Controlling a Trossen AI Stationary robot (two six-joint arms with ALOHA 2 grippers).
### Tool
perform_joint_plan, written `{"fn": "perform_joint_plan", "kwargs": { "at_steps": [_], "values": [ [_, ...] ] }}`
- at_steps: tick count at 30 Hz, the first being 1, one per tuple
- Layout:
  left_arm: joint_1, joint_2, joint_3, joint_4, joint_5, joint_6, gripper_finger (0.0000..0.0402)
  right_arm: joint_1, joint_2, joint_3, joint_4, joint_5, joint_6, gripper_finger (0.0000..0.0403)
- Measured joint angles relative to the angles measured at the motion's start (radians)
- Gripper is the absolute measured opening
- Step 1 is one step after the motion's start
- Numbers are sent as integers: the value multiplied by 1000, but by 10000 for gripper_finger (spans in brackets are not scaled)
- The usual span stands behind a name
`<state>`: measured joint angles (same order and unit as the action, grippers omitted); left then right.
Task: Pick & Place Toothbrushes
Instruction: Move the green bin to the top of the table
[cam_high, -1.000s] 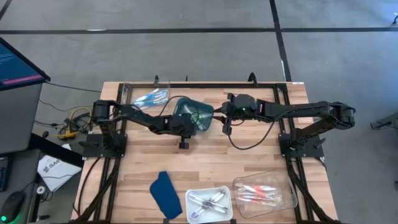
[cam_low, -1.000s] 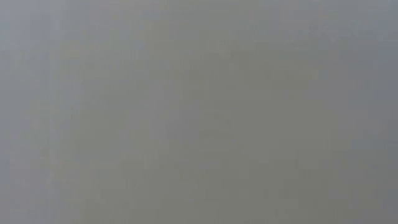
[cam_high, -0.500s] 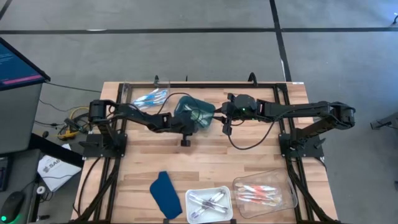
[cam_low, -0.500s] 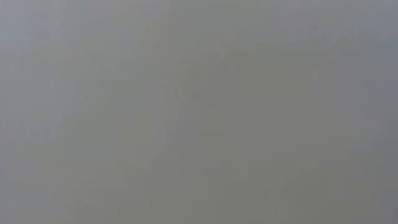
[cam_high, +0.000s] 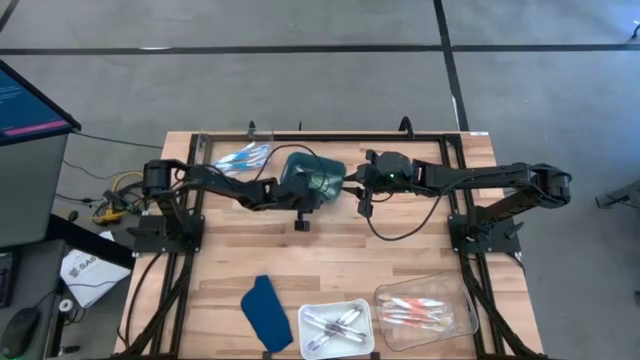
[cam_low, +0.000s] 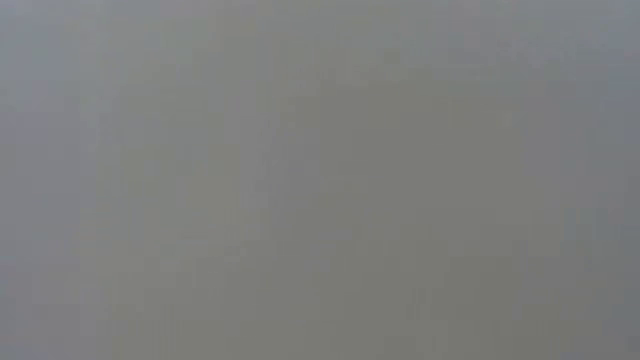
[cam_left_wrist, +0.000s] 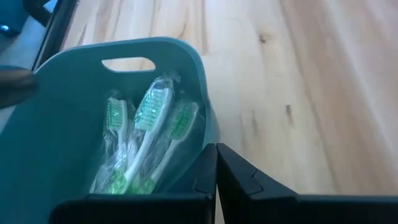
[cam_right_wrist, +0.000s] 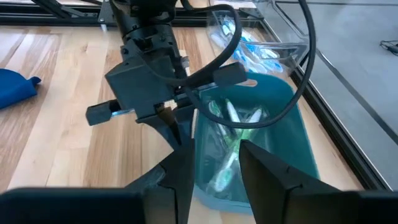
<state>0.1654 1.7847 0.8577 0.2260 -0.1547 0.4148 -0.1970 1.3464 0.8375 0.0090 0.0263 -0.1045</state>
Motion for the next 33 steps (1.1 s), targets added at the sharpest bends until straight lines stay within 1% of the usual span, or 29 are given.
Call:
{"fn": "perform_joint_plan", "kwargs": {
  "at_steps": [5,12,33],
  "values": [
    [26,0,0,-1,-16,0,0,0,0,0,0,0,0,118],
    [23,0,0,0,-37,23,0,0,0,0,0,0,0,118],
    [155,0,0,-1,-60,23,0,0,0,0,0,0,0,118]
  ]
}}
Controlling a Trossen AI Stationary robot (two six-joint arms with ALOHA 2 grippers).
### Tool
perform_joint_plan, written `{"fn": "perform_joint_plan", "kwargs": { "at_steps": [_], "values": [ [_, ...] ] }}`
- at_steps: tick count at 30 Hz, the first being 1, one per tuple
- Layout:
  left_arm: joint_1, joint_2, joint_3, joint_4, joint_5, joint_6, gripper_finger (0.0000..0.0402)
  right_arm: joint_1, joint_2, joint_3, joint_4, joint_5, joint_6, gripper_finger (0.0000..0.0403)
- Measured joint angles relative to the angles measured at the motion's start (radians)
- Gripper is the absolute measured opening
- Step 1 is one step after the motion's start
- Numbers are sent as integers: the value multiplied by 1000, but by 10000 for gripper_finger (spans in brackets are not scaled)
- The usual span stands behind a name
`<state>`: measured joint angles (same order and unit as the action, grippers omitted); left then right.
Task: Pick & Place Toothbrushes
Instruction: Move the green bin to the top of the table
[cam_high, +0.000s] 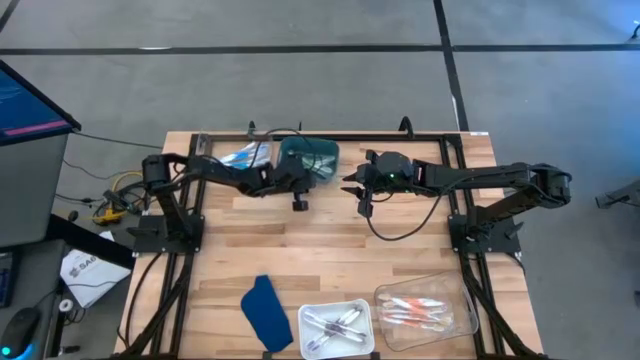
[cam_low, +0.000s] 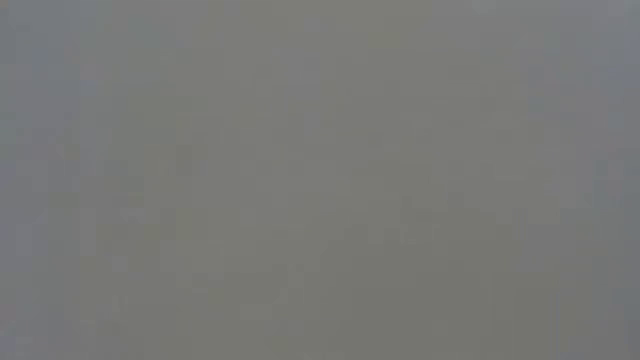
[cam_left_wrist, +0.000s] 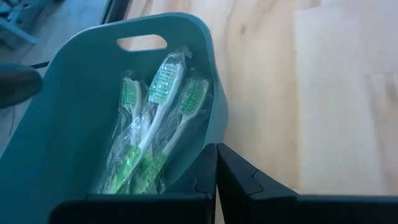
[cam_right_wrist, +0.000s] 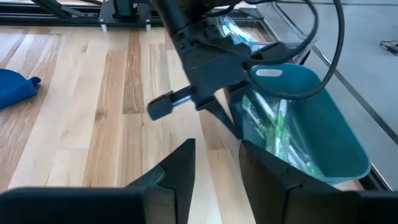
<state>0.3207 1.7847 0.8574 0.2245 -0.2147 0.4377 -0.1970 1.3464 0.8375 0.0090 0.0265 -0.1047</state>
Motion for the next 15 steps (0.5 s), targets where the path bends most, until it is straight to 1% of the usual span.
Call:
{"fn": "perform_joint_plan", "kwargs": {
  "at_steps": [15],
  "values": [
    [103,0,0,-8,-3,23,0,0,0,0,-1,0,0,118]
  ]
}}
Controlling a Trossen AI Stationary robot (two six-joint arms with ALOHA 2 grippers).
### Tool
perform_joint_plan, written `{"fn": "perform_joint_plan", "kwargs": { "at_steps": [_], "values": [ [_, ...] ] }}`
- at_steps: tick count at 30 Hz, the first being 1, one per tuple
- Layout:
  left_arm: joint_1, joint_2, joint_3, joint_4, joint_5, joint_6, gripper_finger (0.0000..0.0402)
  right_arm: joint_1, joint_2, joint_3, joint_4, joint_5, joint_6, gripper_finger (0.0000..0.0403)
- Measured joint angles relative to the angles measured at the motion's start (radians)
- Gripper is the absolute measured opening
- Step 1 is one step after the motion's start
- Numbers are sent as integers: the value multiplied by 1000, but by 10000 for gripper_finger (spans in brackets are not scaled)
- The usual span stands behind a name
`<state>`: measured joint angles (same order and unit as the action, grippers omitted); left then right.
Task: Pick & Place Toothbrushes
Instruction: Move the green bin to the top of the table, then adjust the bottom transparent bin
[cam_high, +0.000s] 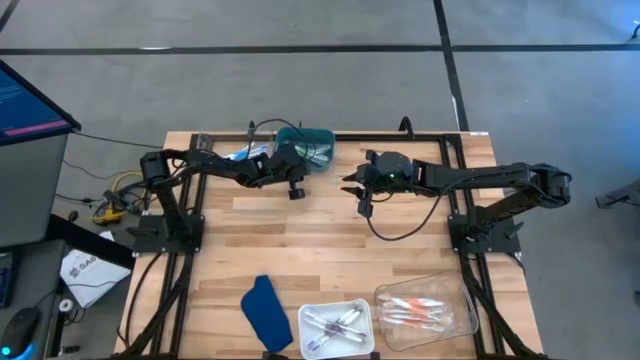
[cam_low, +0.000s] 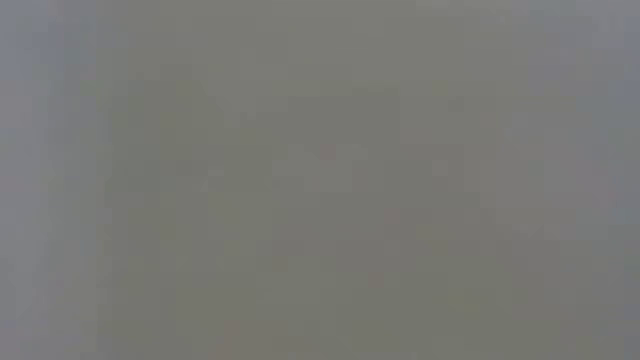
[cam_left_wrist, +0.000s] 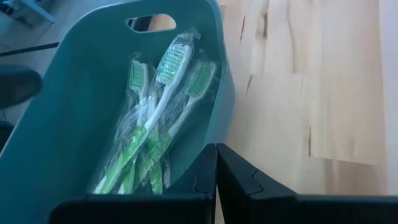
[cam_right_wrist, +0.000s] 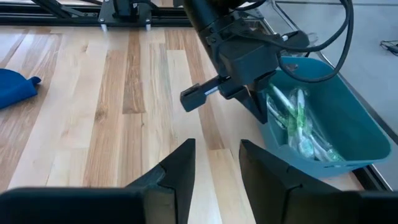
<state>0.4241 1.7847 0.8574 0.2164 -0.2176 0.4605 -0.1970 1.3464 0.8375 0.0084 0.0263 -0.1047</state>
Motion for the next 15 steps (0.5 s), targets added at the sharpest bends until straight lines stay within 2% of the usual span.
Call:
{"fn": "perform_joint_plan", "kwargs": {
  "at_steps": [7,15],
  "values": [
    [-14,-4,0,-24,-1,-1,0,0,0,0,0,0,0,118],
    [-147,-77,-7,-93,4,-31,0,0,0,0,-14,0,0,118]
  ]
}}
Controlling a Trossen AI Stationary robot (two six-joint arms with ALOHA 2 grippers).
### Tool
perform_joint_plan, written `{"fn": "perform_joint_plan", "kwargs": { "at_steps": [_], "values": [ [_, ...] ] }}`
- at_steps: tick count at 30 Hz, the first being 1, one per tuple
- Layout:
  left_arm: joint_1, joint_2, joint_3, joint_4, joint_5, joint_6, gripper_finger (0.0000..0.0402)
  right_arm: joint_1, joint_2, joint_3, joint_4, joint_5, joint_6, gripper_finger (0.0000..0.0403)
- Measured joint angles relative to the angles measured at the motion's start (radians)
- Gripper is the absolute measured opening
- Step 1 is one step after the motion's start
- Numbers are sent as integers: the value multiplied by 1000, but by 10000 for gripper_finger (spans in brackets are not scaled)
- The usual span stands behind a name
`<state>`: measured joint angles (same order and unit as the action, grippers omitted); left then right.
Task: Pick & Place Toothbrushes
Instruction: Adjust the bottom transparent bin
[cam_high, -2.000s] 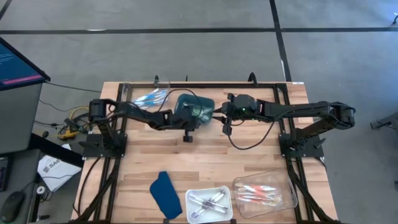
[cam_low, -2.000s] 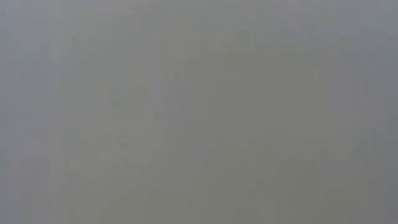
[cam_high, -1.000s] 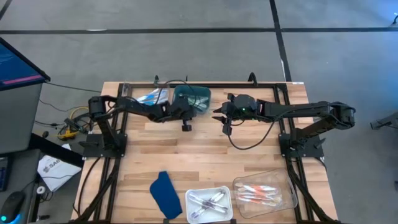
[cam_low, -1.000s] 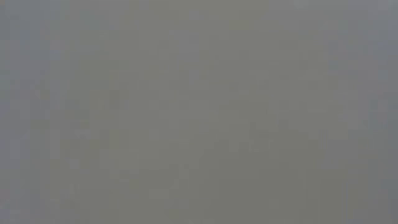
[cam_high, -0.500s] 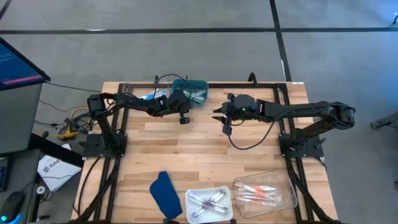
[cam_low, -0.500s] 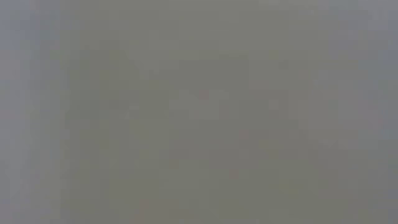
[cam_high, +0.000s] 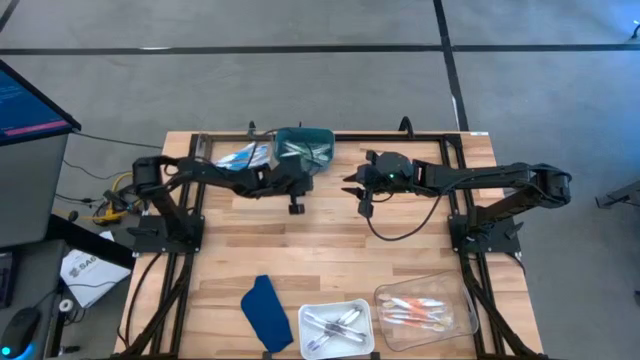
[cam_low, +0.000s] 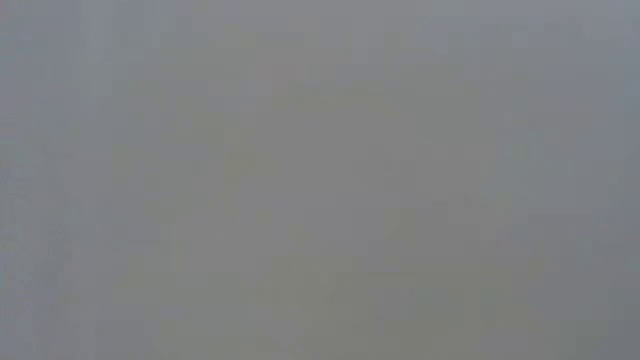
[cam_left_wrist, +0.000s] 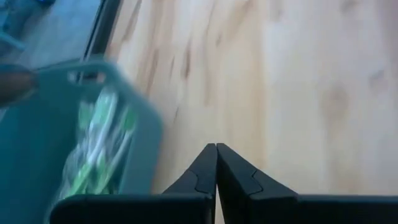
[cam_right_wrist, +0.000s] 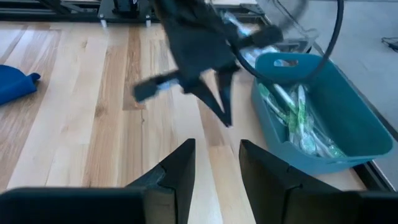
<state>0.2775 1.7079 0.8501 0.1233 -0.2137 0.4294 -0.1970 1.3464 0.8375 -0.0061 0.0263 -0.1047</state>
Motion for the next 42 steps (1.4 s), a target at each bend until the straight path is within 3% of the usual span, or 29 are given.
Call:
{"fn": "perform_joint_plan", "kwargs": {
  "at_steps": [13,18,22,29,35,42],
  "values": [
    [-250,-135,-12,-2,117,-131,0,0,0,2,-177,-16,129,118],
    [-323,-135,-12,4,115,-207,0,3,-1,44,-477,-154,272,118],
    [-372,-135,-12,6,109,-229,0,39,-1,44,-619,-239,397,118],
    [-424,-135,-12,6,56,-229,0,202,-1,47,-786,-272,610,118],
    [-442,-135,-12,7,54,-228,0,380,-1,47,-777,-238,824,118],
    [-463,-135,-12,7,53,-228,0,500,-1,48,-774,-198,1041,118]
  ]
}}
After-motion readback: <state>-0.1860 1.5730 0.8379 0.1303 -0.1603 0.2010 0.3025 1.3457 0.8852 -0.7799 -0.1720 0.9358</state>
